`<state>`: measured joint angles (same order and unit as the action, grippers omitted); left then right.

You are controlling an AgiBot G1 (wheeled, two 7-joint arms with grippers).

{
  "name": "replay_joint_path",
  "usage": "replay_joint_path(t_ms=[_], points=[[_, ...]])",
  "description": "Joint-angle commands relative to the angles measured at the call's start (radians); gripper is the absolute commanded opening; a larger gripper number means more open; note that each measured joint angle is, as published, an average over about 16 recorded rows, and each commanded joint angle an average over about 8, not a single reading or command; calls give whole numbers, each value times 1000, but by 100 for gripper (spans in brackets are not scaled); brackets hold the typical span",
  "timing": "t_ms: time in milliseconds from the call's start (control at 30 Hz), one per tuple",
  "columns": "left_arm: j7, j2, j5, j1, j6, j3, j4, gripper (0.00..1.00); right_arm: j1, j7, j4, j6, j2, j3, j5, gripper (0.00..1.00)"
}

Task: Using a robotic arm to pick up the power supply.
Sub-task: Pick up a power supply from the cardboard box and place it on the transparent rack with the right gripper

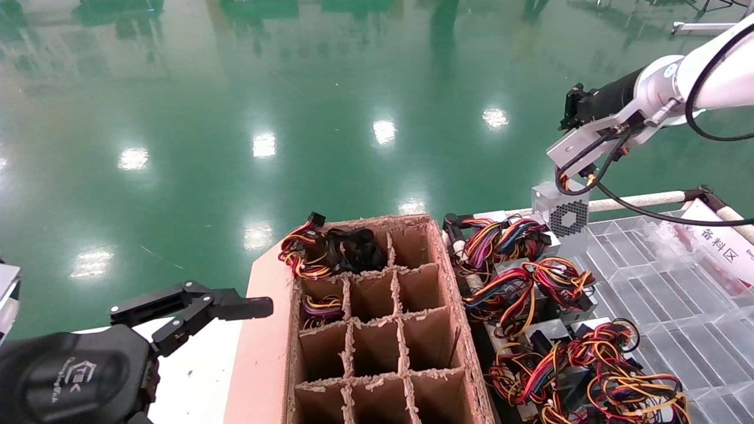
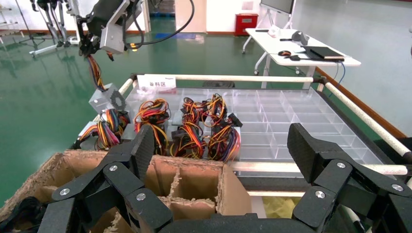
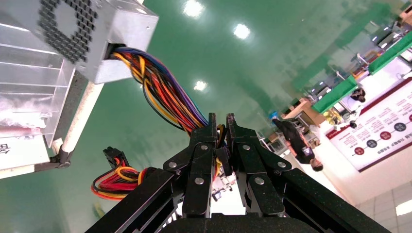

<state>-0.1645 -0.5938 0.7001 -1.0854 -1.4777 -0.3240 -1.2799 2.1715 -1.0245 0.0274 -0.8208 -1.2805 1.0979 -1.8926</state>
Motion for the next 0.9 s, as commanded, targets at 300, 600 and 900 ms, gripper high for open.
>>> replay_joint_path(t_ms=[300,600,900], points=[[0,0,0,0,0,0,0,100,5,-33,-30,-32,60,-7,11,0],[0,0,0,0,0,-1,0,100,42,-55,-43,-98,128,1,-1,0],[0,0,-1,0,0,-1,0,100,50,-64,-34,-134,152,-4,5,0]])
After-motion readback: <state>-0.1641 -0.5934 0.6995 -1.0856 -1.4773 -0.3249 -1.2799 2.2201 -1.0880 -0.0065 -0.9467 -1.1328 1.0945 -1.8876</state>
